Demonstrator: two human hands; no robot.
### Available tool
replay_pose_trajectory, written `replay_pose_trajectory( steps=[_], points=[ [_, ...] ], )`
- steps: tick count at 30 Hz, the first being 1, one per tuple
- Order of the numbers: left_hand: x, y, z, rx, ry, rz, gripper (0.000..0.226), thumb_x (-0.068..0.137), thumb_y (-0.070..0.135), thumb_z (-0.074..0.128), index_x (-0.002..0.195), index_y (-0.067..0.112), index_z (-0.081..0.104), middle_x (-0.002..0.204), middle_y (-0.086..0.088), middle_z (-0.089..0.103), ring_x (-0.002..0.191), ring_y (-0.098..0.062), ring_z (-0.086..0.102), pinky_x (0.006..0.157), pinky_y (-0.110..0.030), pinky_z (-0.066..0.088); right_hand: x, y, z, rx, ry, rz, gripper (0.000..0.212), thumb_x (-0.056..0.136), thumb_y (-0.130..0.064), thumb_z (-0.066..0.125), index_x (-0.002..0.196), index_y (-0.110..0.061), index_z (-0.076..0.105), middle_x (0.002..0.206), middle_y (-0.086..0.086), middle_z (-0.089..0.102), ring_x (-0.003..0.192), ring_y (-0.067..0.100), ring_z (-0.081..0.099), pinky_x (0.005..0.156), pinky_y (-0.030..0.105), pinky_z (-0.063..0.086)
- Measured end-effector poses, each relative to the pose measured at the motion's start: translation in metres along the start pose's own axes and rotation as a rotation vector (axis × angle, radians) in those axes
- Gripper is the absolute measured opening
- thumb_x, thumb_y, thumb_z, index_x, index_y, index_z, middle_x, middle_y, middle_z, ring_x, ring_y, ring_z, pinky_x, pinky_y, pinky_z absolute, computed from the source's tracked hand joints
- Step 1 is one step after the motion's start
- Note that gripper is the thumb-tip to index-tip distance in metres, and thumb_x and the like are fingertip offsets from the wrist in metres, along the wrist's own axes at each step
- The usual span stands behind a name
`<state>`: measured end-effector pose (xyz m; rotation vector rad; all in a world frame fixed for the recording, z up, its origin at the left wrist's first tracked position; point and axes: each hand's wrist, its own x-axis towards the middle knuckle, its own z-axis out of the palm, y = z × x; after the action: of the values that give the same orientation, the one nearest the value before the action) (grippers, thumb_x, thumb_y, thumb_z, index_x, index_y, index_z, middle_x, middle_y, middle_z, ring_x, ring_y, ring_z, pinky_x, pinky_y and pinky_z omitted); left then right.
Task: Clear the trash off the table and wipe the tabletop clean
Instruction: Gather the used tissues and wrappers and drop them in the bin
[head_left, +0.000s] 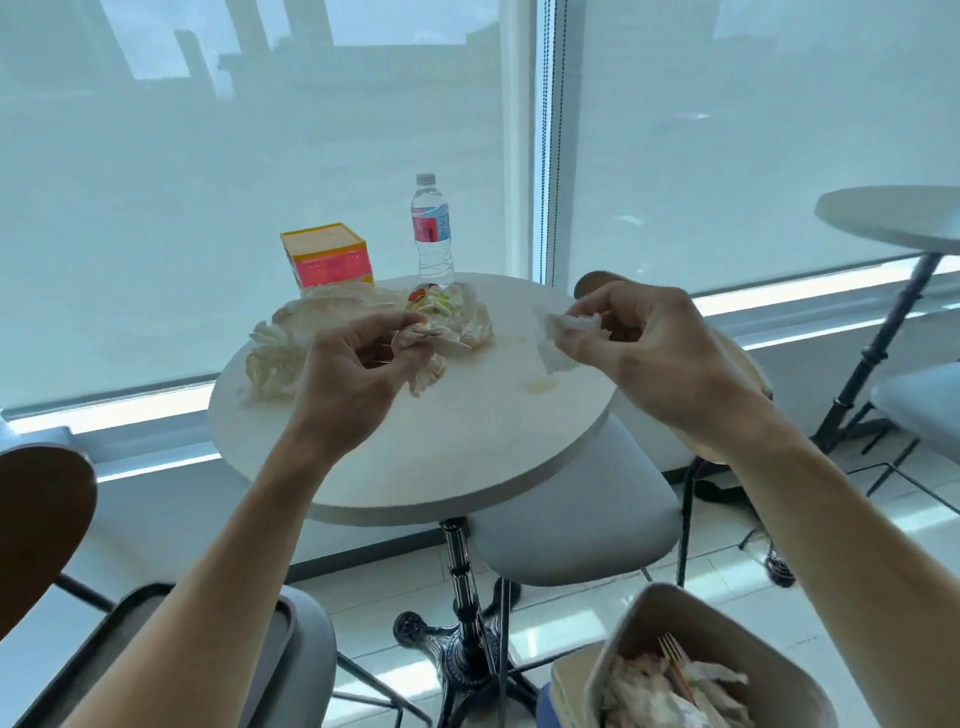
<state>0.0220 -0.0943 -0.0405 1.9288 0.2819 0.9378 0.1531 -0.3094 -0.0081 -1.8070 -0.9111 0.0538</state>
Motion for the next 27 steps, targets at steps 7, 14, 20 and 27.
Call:
replay_pose_trajectory(
  steps=[7, 14, 20, 27],
  points=[
    [-0.031, 0.022, 0.054, -0.084, -0.076, -0.006, 0.024, 0.079, 0.014, 0.075, 0.097, 0.030, 0.072, 0.090, 0.011, 0.076, 0.086, -0.009, 0.071, 0.084, -0.025, 0.055, -0.054, 0.078, -0.025, 0.060, -0.119, 0.186, 0.025, 0.082, -0.042, 0.073, 0.088, -0.017, 0.070, 0.066, -0.004, 0.056, 0.060, 0.007, 0.049, 0.058, 0.023, 0.042],
    [-0.074, 0.029, 0.115, -0.146, -0.210, -0.092, 0.023, 0.079, 0.018, 0.074, 0.101, 0.023, 0.072, 0.092, 0.004, 0.077, 0.087, -0.015, 0.073, 0.082, -0.031, 0.058, -0.112, 0.156, -0.029, 0.032, -0.176, 0.422, 0.025, 0.084, -0.045, 0.073, 0.085, -0.020, 0.069, 0.068, -0.004, 0.060, 0.058, 0.005, 0.051, 0.059, 0.022, 0.042],
    [-0.105, 0.018, 0.158, -0.107, -0.293, -0.167, 0.026, 0.077, 0.018, 0.074, 0.103, 0.023, 0.072, 0.095, 0.005, 0.077, 0.090, -0.015, 0.073, 0.085, -0.031, 0.057, -0.151, 0.215, -0.027, -0.027, -0.303, 0.609, 0.011, 0.087, -0.033, 0.071, 0.089, -0.022, 0.067, 0.084, 0.000, 0.067, 0.068, 0.010, 0.060, 0.062, 0.024, 0.047],
    [-0.154, -0.010, 0.203, -0.038, -0.393, -0.371, 0.026, 0.082, 0.010, 0.075, 0.104, 0.022, 0.073, 0.095, 0.003, 0.077, 0.090, -0.018, 0.073, 0.086, -0.043, 0.058, -0.154, 0.236, -0.053, -0.093, -0.319, 0.649, 0.024, 0.089, -0.036, 0.067, 0.111, -0.027, 0.064, 0.098, -0.006, 0.065, 0.092, 0.012, 0.064, 0.083, 0.031, 0.053]
  ],
)
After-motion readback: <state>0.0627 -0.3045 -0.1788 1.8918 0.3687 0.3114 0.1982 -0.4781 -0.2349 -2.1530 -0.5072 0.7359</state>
